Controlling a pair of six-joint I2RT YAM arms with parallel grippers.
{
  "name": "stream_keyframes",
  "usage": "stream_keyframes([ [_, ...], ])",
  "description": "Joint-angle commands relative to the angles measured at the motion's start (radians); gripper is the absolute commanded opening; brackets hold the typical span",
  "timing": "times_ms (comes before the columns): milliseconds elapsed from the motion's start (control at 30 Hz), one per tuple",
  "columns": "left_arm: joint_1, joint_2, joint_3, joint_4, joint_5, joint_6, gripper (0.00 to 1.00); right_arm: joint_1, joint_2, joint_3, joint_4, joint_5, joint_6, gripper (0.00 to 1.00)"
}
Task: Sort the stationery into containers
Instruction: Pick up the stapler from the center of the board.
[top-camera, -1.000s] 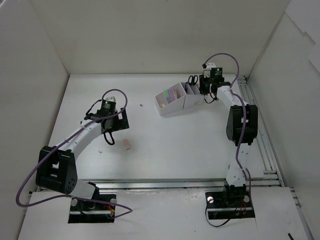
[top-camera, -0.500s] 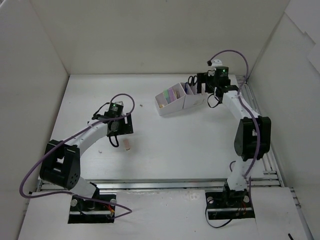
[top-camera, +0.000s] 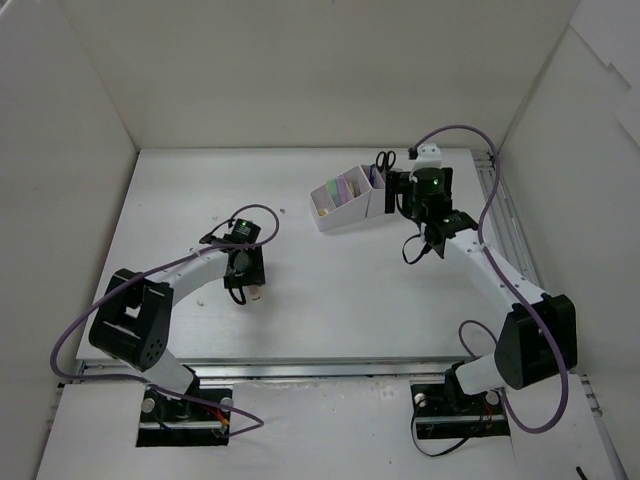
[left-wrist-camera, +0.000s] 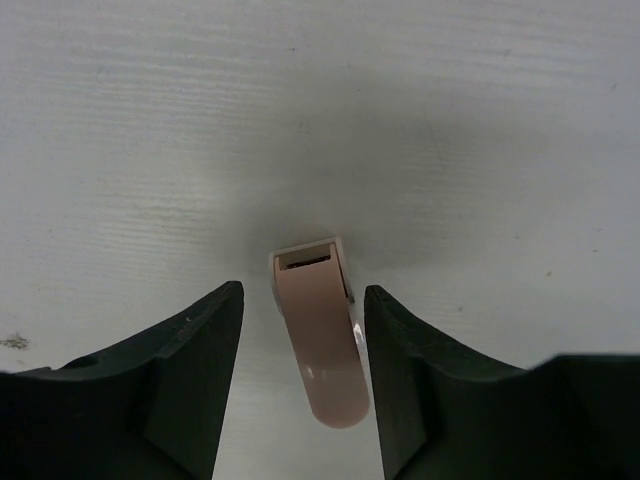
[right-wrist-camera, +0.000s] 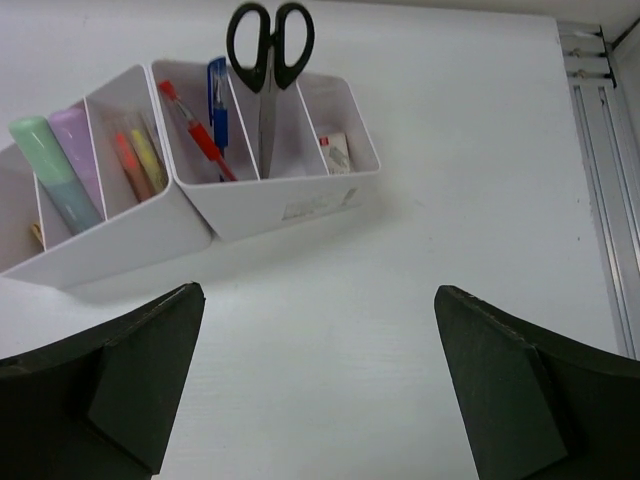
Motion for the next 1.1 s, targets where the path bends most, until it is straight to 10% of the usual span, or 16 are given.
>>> stream_keyframes([
  [0,-0.009,0.000,0.000,-0.026,-0.041,-0.024,0.46,0.045,-0.082,-0.054,0.048,0.104,0.039,0.98],
  [267,-0.009,-0.019,-0.008,-0.011,-0.055,-0.009,0.01,0.116,-0.228,-0.189,0.035,0.069,0.082,0.98],
  [433,-0.018,-0.119,-0.011,0.076,0.011,0.046,0.00,0.136,-0.311,-0.299,0.115,-0.281,-0.018,0.98],
  [833,-0.018,-0.454,-0.163,0.672,0.743,0.223,0.00,0.156,-0.326,-0.484,0.475,-1.049,-0.047,0.98],
  [1067,-0.018,-0.427,-0.186,0.914,0.946,0.154,0.00,0.240,-0.147,-0.390,0.621,-1.129,0.072,0.98],
])
